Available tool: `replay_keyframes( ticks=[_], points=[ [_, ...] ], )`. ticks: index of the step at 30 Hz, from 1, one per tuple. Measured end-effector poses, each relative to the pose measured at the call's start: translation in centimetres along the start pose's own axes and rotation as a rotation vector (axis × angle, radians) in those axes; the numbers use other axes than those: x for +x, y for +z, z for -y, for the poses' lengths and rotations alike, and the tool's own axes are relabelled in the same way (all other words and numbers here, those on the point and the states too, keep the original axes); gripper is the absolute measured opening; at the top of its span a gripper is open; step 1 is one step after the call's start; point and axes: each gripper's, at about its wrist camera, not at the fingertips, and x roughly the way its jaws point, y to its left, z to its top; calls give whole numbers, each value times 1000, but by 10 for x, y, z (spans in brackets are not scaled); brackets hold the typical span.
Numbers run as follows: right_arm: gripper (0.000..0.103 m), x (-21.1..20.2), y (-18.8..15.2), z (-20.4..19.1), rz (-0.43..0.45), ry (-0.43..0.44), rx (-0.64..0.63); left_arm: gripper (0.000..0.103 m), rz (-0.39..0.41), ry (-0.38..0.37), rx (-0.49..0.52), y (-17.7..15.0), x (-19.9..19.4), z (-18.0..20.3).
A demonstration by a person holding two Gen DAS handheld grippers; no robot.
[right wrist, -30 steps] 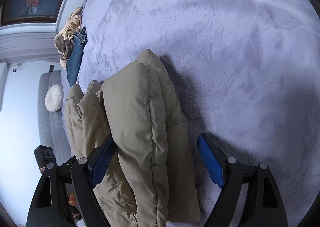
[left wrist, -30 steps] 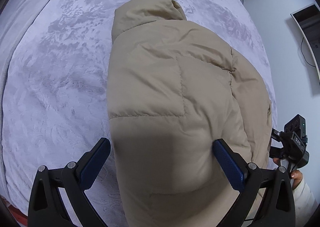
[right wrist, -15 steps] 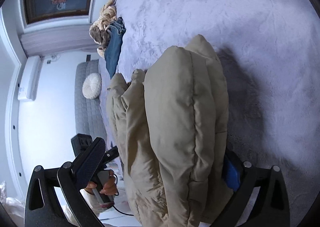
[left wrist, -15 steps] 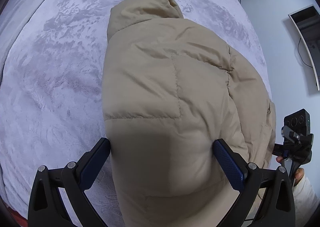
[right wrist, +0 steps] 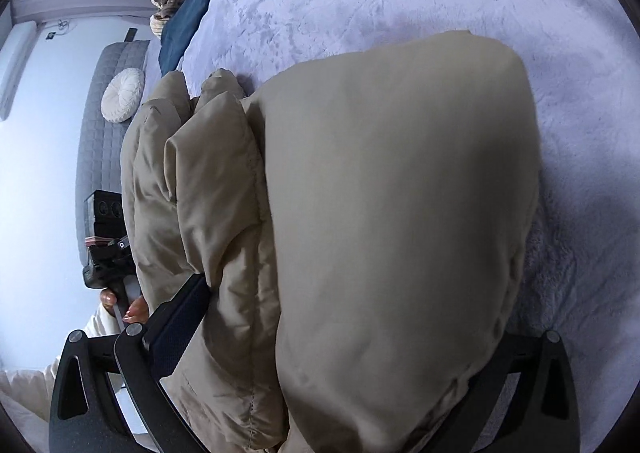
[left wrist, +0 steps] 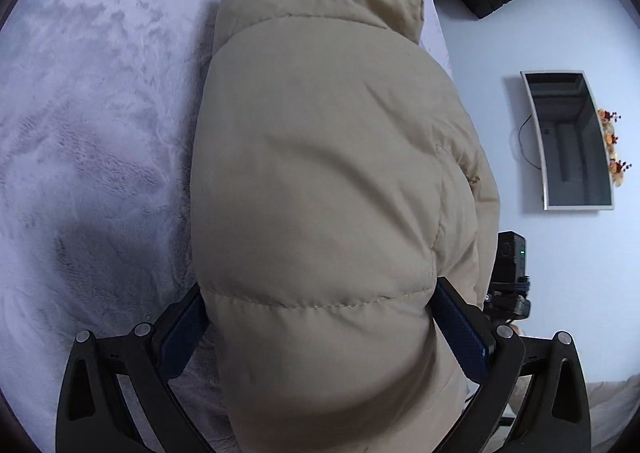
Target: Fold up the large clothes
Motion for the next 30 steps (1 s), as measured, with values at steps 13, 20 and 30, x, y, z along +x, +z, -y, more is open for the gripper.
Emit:
replay_keyframes(
  ticks=[13, 20, 30],
  points=[
    [103, 20, 12, 9, -45, 32, 100, 103, 37, 234, 49, 1, 22, 50],
    [56, 3, 2, 5, -10, 99, 129, 81, 110, 311, 126, -10, 9, 88],
    [45, -6, 4, -72, 58, 86, 16, 79, 207, 196, 155, 6, -78, 75]
  ],
)
